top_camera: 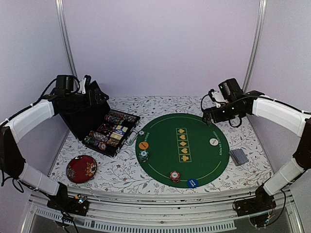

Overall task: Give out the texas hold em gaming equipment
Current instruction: Pick up the face-down deck piles from the center of the board.

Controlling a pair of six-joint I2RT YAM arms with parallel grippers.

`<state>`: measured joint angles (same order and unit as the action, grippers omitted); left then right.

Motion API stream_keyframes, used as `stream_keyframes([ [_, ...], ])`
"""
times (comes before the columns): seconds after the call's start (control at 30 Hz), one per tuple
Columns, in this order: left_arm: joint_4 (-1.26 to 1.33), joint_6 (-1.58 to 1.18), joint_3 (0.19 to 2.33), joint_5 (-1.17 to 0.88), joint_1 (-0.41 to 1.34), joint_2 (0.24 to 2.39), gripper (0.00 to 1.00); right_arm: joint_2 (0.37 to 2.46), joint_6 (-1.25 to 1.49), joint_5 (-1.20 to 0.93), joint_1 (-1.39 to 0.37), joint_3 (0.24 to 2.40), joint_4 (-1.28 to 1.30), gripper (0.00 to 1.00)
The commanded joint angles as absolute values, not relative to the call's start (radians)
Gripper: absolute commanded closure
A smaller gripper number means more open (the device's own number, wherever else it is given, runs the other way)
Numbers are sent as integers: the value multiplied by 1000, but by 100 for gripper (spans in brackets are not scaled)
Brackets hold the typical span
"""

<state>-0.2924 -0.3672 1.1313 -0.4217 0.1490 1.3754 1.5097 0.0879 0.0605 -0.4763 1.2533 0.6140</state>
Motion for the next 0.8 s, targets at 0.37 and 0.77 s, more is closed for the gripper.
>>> stream_keyframes([
  [0.37, -281, -291, 1088, -459, 166, 1352, 2, 1326, -311, 104, -343, 948, 924, 1],
  [0.77, -311, -248, 1089, -428, 167, 1334, 2, 1343, -324, 117, -205, 823, 861, 1],
])
